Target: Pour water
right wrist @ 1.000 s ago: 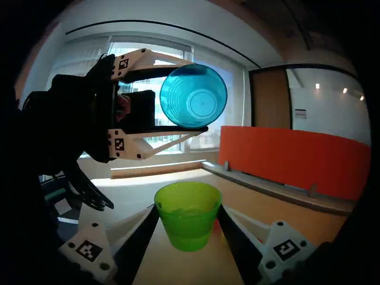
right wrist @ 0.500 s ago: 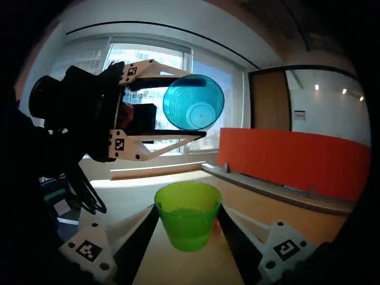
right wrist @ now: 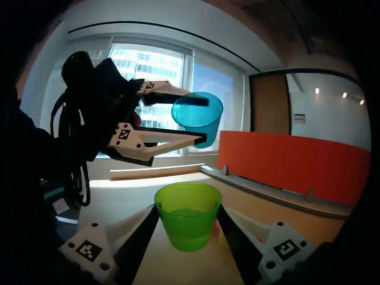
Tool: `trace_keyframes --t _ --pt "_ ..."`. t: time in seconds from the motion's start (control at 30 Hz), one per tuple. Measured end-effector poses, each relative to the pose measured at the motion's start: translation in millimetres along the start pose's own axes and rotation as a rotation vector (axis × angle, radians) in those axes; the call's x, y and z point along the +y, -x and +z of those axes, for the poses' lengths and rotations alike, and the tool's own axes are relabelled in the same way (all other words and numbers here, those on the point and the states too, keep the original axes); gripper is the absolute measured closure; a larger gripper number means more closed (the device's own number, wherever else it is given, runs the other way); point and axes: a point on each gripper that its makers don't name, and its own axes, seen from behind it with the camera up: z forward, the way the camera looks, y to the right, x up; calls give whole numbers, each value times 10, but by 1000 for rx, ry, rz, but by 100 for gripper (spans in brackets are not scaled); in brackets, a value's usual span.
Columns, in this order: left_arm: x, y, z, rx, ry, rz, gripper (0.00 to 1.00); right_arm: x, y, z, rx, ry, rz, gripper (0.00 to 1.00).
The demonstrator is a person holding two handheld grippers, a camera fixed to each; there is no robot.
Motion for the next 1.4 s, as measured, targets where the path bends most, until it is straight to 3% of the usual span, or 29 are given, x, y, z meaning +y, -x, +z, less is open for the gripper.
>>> trace_keyframes --t 0.47,0.77,0.9,1.17,1.4 --pt "-134 52 -37 58 27 -470 15 15 -45 -45 8 9 -1 12" --pt "-145 271 0 35 53 -742 15 24 -59 -63 8 14 -1 12" --pt "-75 304 -4 40 75 -792 15 21 -64 -64 7 14 0 12" --pt "60 452 -43 11 84 -789 15 67 -51 -64 -6 28 12 12" --pt "252 706 -124 -47 108 -827 15 137 57 -132 -41 45 18 12"
